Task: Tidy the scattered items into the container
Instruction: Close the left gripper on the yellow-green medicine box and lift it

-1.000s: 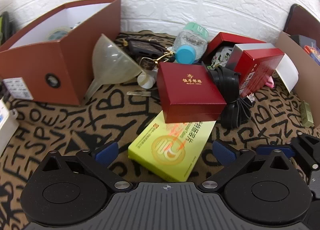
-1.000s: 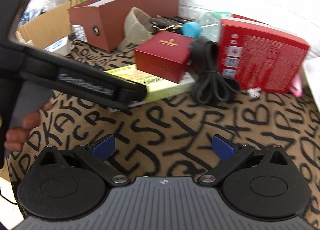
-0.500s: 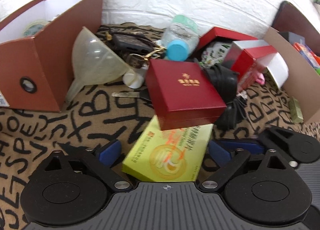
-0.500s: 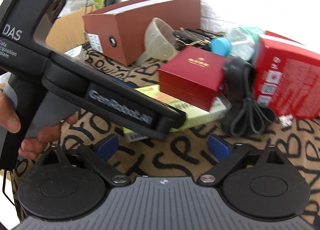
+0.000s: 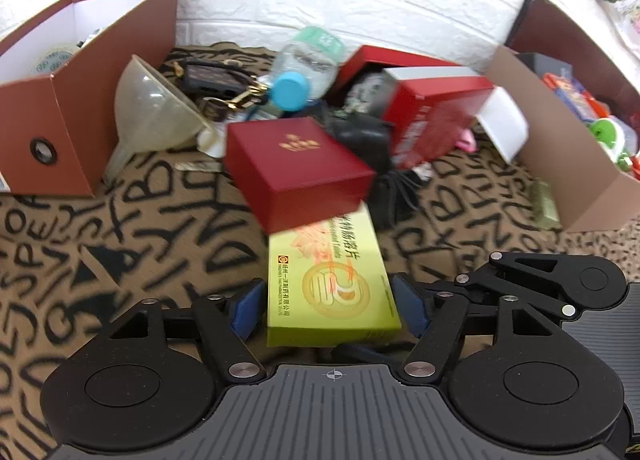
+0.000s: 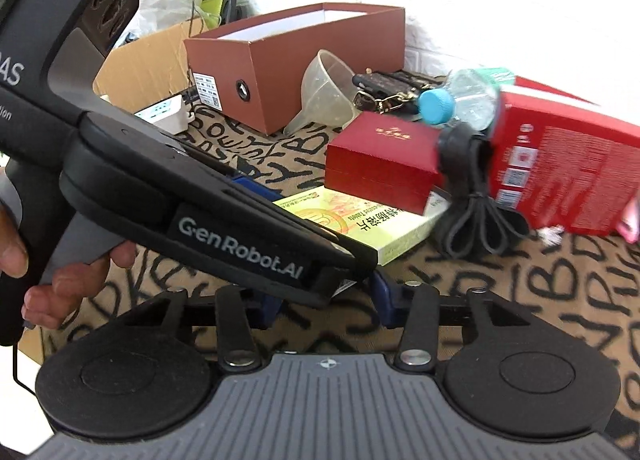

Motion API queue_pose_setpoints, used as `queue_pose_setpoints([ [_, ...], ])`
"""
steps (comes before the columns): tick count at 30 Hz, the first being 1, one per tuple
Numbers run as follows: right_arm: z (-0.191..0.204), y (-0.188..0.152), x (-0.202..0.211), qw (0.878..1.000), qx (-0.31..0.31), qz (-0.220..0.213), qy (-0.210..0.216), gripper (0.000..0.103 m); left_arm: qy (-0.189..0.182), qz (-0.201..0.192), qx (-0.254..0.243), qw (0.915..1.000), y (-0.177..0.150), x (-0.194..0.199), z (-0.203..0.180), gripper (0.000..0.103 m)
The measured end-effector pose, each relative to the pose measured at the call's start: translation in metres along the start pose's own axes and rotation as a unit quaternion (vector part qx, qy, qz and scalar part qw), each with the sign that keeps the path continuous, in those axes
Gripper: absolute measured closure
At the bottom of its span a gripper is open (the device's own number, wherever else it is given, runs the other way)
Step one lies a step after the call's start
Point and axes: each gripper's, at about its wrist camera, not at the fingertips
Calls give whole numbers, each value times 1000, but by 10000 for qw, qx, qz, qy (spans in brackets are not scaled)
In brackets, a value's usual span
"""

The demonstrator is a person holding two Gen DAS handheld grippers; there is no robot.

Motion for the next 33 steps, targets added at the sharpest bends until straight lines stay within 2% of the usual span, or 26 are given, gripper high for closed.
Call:
queue_pose_setpoints([
  [5, 6, -16, 32, 9998, -43, -37, -206, 55, -334, 82, 174, 9993, -13, 9, -25, 22],
  [9, 8, -33, 57, 9984, -12, -103, -561, 53, -527, 159, -80, 9985, -28, 10, -59, 20],
  [12, 4, -42, 70, 9980, -112, -44, -622, 49, -645, 157, -143, 9977, -34, 12, -73, 19],
  [13, 3, -47, 74, 9978, -149, -54, -641, 44, -688, 170, -85, 9975, -36, 12, -74, 18],
  [15, 0, -53, 80, 9975, -289, -132, -630, 38, -615, 183, 8, 9979, -37, 11, -75, 15],
  [17, -1, -55, 83, 9974, -380, -211, -578, 26, -425, 165, 58, 9989, -36, 10, -73, 14],
  [19, -1, -55, 83, 9973, -346, -255, -596, 21, -328, 167, 158, 9992, -32, 8, -69, 13],
  [23, -3, -52, 75, 9976, -322, -230, -577, 21, -298, 180, 367, 9987, -24, 2, -62, 13],
  [30, -10, -46, 57, 9975, -414, -87, -559, 20, -290, 294, 280, 9988, -17, -16, -64, 12],
  [33, -14, -45, 51, 9972, -483, -23, -577, 22, -335, 223, 231, 9989, -18, -18, -63, 11],
])
Point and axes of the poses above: each gripper's, at about its wrist camera, not at the fingertips, and x roughly against the way its jaws point, z to its left, y to its top, and after that the axes turned 13 degrees about y, right-handed
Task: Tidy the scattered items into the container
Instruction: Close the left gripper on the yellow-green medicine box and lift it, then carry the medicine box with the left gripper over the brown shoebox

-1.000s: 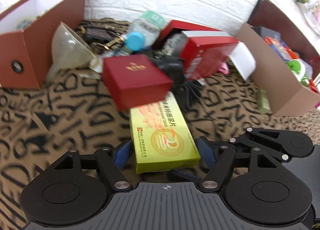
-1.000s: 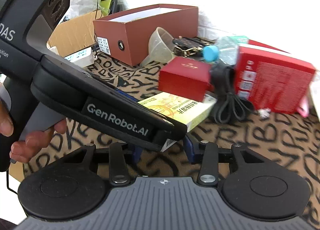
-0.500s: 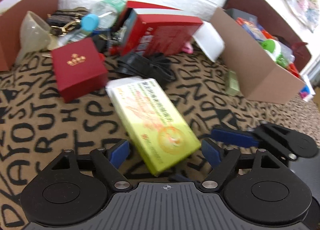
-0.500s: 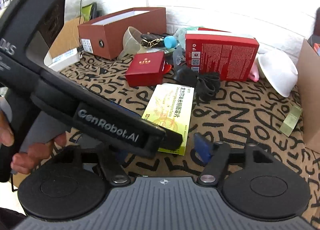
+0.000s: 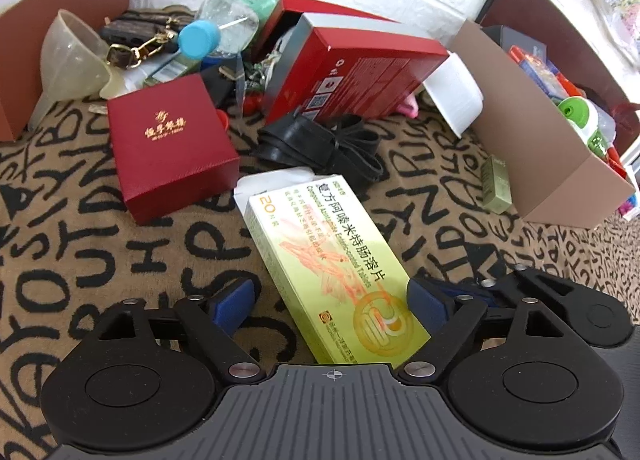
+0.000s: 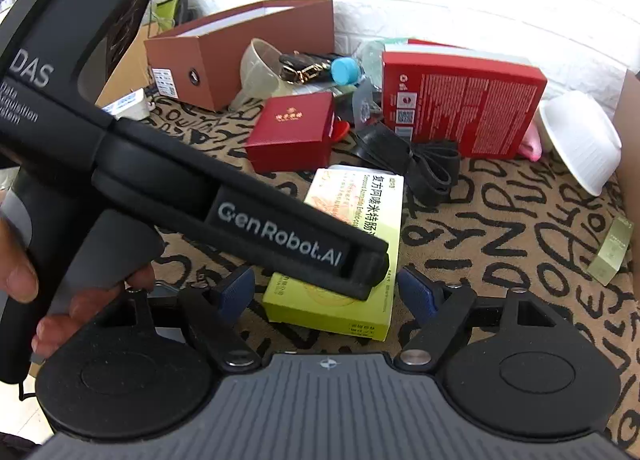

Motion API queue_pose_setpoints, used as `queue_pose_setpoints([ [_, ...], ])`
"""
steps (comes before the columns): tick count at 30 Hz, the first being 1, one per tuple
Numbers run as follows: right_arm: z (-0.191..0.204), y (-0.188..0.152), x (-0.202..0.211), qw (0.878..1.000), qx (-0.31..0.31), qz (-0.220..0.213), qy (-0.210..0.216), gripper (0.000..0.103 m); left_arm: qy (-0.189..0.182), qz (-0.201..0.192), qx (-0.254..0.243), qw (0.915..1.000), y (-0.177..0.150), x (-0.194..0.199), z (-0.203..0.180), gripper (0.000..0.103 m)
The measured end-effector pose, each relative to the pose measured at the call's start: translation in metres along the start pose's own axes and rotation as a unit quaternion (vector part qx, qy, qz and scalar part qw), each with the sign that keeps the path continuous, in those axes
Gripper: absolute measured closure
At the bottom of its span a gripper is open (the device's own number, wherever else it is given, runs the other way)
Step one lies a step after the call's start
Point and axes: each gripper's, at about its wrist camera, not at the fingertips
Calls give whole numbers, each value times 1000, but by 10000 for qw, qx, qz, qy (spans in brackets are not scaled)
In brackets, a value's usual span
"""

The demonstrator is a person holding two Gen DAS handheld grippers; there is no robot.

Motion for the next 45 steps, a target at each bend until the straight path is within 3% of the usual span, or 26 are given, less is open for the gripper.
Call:
queue_pose_setpoints([
  [8, -11, 2, -11, 9996, -238, 44, 168, 26, -86, -38, -286, 9995, 4, -4, -2, 20],
  [16, -2, 2, -8, 9999, -49, 112, 86, 27, -189, -9, 28, 9998, -5, 7, 0, 26],
  [25, 20, 13, 21, 9995, 191, -196, 174, 27, 53, -653, 141, 9978, -9, 59, -4, 26],
  [35, 55, 81, 19, 9926, 817, -758, 475, 26, 543, -1639, 390, 9842, 23, 120, 51, 25],
  [45, 77, 171, -35, 9824, 1472, -954, 637, 26, 804, -2075, 705, 9724, 80, 127, 138, 23],
])
Point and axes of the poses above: each gripper's, at about its wrist camera, not at the fingertips, and x roughly against the way its jaws point, z to its left, y to its top, and after that the axes turned 13 degrees about y, right-handed
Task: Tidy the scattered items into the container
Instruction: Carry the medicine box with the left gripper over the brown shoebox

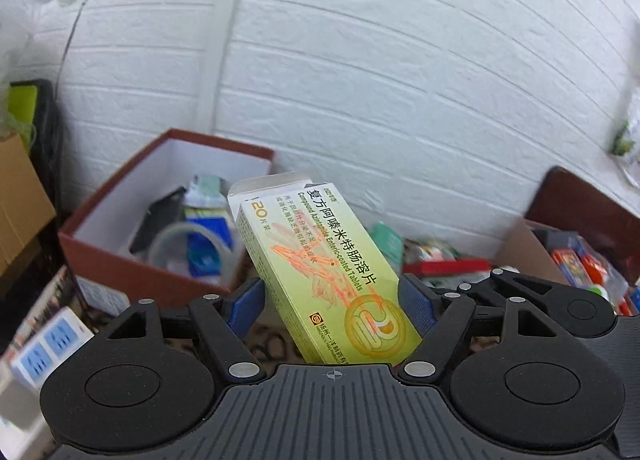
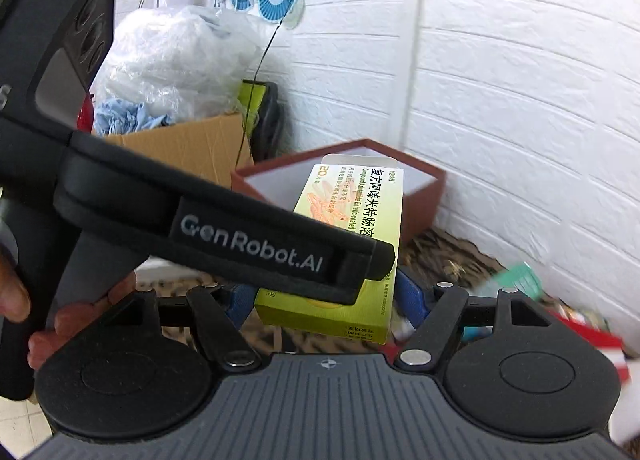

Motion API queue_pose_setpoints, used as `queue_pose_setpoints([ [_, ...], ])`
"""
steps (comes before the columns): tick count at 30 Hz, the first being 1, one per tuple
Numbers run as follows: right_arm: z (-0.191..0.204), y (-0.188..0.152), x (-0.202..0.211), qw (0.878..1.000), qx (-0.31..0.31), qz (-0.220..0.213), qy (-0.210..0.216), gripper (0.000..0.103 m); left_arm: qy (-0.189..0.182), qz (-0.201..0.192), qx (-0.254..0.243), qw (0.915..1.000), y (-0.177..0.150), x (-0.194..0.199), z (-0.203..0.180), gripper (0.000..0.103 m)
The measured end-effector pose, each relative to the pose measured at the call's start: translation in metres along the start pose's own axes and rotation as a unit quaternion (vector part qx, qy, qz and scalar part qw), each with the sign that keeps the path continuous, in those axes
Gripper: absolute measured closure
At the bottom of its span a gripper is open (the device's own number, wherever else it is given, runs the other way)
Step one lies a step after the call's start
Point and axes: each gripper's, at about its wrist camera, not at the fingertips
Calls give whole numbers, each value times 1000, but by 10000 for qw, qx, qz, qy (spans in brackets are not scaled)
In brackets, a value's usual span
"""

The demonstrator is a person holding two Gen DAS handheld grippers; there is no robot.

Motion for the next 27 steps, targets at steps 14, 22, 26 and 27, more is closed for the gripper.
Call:
queue_pose_setpoints([
  [14, -45, 85, -120, 9996, -222, 55, 161, 26, 25, 59, 208, 9998, 86, -112, 80, 22],
  [22, -65, 88, -186, 9978, -587, 263, 187, 26, 170, 445, -38, 9989, 93, -168, 107, 23],
  [26, -72, 85, -210, 9965, -724, 382, 174, 26, 372, 587, -62, 9976, 94, -188, 118, 15],
  [27, -73, 84, -216, 9960, -752, 448, 175, 26, 410, 655, -23, 9970, 93, -190, 122, 8],
])
Point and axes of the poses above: each gripper's, at about its wrist camera, not at the fingertips, and x roughly against the way its jaws point, z to its left, y to its top, and after that the axes turned 13 degrees about y, right-handed
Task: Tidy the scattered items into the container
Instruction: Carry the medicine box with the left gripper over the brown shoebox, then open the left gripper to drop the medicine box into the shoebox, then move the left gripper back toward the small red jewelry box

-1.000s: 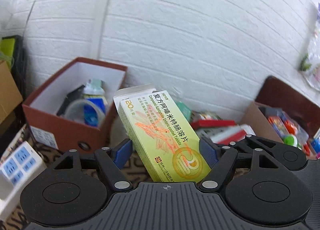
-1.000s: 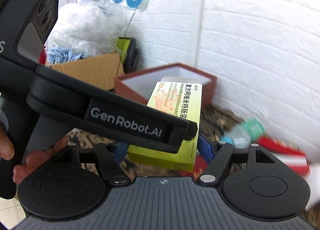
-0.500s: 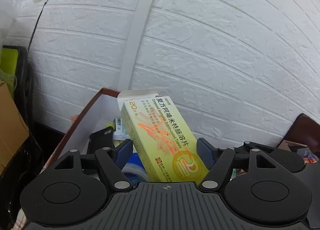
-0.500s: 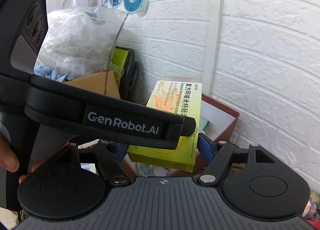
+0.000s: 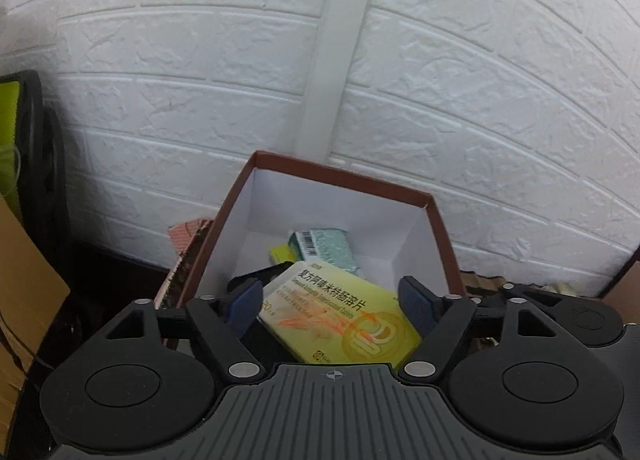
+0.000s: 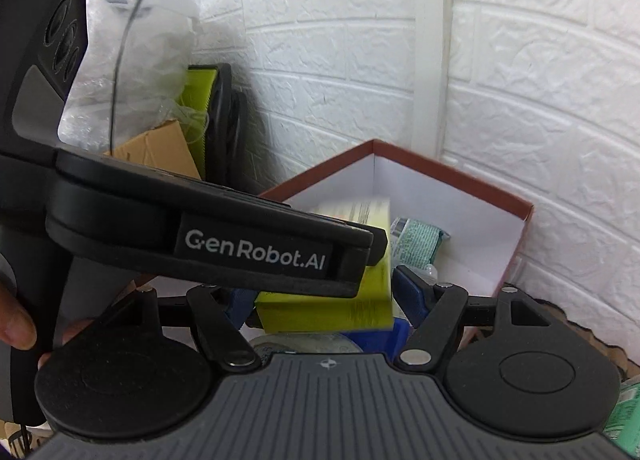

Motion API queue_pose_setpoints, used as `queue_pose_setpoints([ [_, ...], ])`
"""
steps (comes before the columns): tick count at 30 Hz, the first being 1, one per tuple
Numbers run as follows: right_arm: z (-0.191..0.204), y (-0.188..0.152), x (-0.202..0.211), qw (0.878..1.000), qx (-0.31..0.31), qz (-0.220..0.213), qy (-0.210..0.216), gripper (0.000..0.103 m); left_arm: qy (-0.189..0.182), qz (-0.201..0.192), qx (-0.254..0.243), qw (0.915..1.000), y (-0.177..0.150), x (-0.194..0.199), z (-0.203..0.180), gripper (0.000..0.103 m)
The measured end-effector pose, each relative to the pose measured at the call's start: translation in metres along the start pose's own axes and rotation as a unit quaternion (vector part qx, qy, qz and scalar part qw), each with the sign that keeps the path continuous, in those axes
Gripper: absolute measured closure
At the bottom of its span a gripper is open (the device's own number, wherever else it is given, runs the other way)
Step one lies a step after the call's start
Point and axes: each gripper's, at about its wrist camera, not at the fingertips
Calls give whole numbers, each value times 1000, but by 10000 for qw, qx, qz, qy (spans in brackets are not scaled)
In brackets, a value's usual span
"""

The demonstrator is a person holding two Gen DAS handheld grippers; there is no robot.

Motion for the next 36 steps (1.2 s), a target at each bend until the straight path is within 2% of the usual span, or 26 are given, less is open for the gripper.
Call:
queue_pose_setpoints([
  [2, -1, -1, -6, 9999, 5, 172, 6, 23, -17, 150, 168, 9997, -3, -2, 10, 0],
  [4, 0, -4, -5, 9996, 57, 229, 148, 12, -85, 286, 323, 9990, -7, -1, 17, 0],
  [9, 7, -8, 11, 9998, 185, 86, -29, 8, -62, 513, 505, 9974, -18, 7, 16, 0],
  [14, 15, -12, 20, 9987, 364, 256, -241, 6, 140, 447, 202, 9987, -25, 22, 0, 0],
  [19, 26, -17, 35, 9974, 573, 287, -343, 4, 124, 392, 31, 9991, -26, 42, -15, 0],
  [29, 44, -24, 82, 9966, 700, 96, -413, 2, 97, 180, -149, 9997, -34, 91, -50, 0],
  [36, 53, -44, 123, 9964, 737, -30, -409, 1, 55, 54, -168, 9998, -56, 128, -81, 0],
])
Point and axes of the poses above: each gripper's, at about its wrist camera, not at the fingertips, and x roughly against the way its jaws point, z to its left, y to its top, and after that the axes turned 13 degrees about y, right-handed
